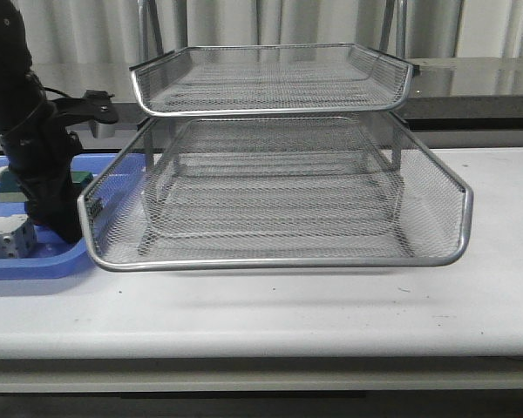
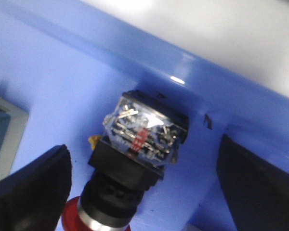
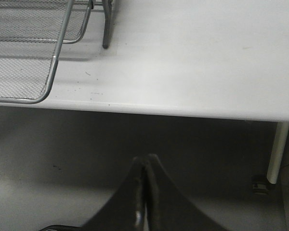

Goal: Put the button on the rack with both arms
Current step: 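Lower the left gripper and grasp the red push-button switch, then lift the push-button with the left gripper and carry it toward the tray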

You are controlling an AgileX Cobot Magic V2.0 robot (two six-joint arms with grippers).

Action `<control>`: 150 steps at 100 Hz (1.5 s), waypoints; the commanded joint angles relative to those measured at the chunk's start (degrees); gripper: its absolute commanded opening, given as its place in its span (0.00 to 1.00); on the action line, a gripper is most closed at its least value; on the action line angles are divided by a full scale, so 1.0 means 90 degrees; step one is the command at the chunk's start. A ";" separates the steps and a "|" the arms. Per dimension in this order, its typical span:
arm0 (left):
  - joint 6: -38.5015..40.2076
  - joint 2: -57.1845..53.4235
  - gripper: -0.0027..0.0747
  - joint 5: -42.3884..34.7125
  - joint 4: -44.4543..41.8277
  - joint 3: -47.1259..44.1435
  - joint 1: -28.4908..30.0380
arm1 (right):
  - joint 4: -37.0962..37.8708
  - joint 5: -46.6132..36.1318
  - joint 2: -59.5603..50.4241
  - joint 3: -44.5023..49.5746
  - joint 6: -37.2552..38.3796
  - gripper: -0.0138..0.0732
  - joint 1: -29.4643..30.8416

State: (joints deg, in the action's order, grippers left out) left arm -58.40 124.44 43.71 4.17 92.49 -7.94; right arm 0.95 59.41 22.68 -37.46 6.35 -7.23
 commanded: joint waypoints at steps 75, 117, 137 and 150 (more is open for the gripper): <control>-0.0014 -0.0349 0.17 0.0146 0.0097 0.0462 -0.0030 | 0.0023 -0.0341 0.0046 -0.0219 -0.0017 0.08 0.0023; 0.0359 -0.0414 0.14 0.2788 0.0576 0.2115 0.0370 | 0.0023 -0.0341 0.0046 -0.0219 -0.0017 0.08 0.0023; 0.0389 -0.0520 0.13 0.3284 0.1285 0.2421 0.0693 | 0.0023 -0.0341 0.0046 -0.0219 -0.0017 0.08 0.0023; 0.0404 -0.0725 0.13 0.3284 0.1329 0.2421 0.0710 | 0.0023 -0.0341 0.0046 -0.0219 -0.0017 0.08 0.0023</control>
State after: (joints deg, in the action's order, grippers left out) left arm -55.44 123.32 70.06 13.55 112.37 -1.78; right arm 0.95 59.45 22.68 -37.46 6.38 -7.23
